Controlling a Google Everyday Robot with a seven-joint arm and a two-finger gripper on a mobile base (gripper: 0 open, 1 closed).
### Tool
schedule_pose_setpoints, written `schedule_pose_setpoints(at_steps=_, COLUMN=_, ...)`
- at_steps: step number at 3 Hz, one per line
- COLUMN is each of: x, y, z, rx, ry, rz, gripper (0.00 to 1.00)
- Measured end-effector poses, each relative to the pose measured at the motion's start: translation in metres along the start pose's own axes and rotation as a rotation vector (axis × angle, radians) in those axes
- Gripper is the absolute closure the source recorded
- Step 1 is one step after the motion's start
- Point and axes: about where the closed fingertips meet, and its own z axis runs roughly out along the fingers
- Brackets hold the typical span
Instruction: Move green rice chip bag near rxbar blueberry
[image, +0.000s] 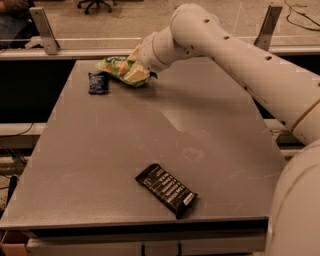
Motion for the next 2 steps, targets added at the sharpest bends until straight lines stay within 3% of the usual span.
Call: schedule_pose_setpoints(at_steps=2, x=-0.0036, y=0.0058, z=0.0146, rx=-0.010, ry=-0.001, rz=-0.001, gripper=0.14)
